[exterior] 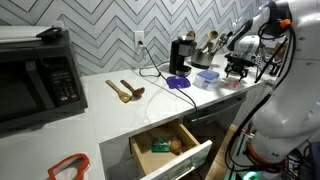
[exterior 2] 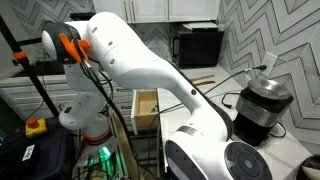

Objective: Put the spoons in the open drawer

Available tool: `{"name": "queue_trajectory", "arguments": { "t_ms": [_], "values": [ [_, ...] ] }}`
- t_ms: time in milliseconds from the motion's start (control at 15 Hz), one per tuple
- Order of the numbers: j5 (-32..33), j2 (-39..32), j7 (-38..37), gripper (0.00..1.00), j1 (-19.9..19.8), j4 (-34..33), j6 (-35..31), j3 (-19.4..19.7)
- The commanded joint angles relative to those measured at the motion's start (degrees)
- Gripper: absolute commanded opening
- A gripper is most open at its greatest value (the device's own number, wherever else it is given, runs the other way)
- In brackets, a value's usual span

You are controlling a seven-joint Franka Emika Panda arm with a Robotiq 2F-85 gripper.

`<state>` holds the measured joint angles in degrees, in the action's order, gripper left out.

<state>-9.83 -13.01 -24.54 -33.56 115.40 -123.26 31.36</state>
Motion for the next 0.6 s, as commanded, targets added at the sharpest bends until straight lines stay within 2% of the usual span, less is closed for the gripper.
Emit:
{"name": "queue_trajectory", "arguments": {
  "t_ms": [0,133,533],
  "values": [
    [-1.2,-1.2,1.2,0.79,-1.1,-0.3,-0.3,0.1],
    [-1.3,-1.6,1.1,0.68,-1.3,-0.2,-0.3,0.0],
    [-1.7,-1.8,1.3,0.21,-1.5,-0.2,-0.1,-0.1]
  ]
}}
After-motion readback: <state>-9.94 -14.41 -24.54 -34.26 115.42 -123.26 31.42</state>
